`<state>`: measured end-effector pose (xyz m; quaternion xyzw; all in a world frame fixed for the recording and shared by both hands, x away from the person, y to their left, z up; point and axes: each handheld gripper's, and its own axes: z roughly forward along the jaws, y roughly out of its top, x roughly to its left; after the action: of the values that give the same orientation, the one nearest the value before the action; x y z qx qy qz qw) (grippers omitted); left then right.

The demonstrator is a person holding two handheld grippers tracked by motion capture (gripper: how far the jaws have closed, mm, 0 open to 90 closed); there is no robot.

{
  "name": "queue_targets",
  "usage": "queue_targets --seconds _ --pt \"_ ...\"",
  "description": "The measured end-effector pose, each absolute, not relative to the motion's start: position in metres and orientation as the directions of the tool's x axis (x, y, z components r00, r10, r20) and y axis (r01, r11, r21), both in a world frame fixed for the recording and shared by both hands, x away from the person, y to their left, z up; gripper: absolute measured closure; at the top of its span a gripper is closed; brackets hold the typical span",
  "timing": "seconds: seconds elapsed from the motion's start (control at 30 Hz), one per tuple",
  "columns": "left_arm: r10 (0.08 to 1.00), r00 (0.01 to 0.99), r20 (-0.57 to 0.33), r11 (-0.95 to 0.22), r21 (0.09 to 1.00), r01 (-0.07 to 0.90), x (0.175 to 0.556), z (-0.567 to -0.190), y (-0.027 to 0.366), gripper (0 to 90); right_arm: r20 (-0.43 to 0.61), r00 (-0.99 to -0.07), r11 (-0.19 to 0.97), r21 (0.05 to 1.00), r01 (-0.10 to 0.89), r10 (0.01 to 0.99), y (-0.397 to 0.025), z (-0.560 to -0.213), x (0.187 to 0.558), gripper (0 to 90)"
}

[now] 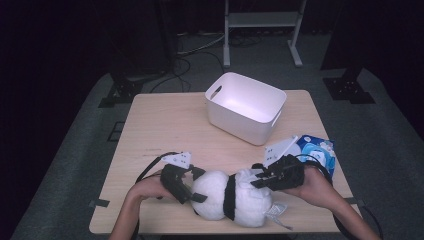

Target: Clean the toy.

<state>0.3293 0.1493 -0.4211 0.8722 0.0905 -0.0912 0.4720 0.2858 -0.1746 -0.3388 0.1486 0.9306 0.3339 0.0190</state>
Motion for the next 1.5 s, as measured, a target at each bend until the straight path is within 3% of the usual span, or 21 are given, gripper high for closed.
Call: queue_targets --seconds 0.33,0.4,0.53,0.63,0.7,0.8,0.97,1.27,1.5 --pt "0.023 0.96 -0.279 -0.548 0.799 0.246 0.331 -0.431 0.138 1.5 0.068 -0.961 0.718 0.651 0.245 0.267 -0.175 -0.347 0.284 79.7" --pt "0.031 0.959 -0.281 -0.547 0.799 0.252 0.332 -0.431 0.138 4.8 0.077 -0.959 0.707 0.66 0.254 0.272 -0.176 -0.348 0.286 79.7" --pt "0.072 0.958 -0.279 -0.531 0.802 0.274 0.338 -0.43 0.142 24.0 0.103 -0.95 0.674 0.682 0.283 0.295 -0.18 -0.349 0.297 79.7" --pt "0.105 0.963 -0.248 -0.517 0.813 0.266 0.341 -0.427 0.143 26.9 0.096 -0.948 0.672 0.683 0.284 0.304 -0.18 -0.346 0.304 79.7" --pt "0.121 0.968 -0.22 -0.513 0.821 0.251 0.341 -0.426 0.143 27.4 0.083 -0.948 0.674 0.684 0.278 0.307 -0.18 -0.345 0.307 79.7" --pt "0.186 0.979 -0.087 -0.518 0.837 0.173 0.343 -0.417 0.141 27.5 0.053 -0.939 0.664 0.694 0.278 0.339 -0.18 -0.34 0.318 79.7" --pt "0.227 0.973 0.033 -0.533 0.841 0.095 0.344 -0.413 0.139 27.4 0.049 -0.933 0.649 0.706 0.285 0.356 -0.173 -0.336 0.329 79.7" --pt "0.216 0.975 0.052 -0.538 0.84 0.074 0.338 -0.415 0.14 26.4 -0.024 -0.962 0.741 0.643 0.194 0.272 -0.109 -0.336 0.345 79.7" --pt "0.217 0.976 0.014 -0.527 0.844 0.105 0.34 -0.416 0.143 24.9 -0.009 -0.95 0.731 0.641 0.235 0.313 -0.133 -0.332 0.349 79.7"
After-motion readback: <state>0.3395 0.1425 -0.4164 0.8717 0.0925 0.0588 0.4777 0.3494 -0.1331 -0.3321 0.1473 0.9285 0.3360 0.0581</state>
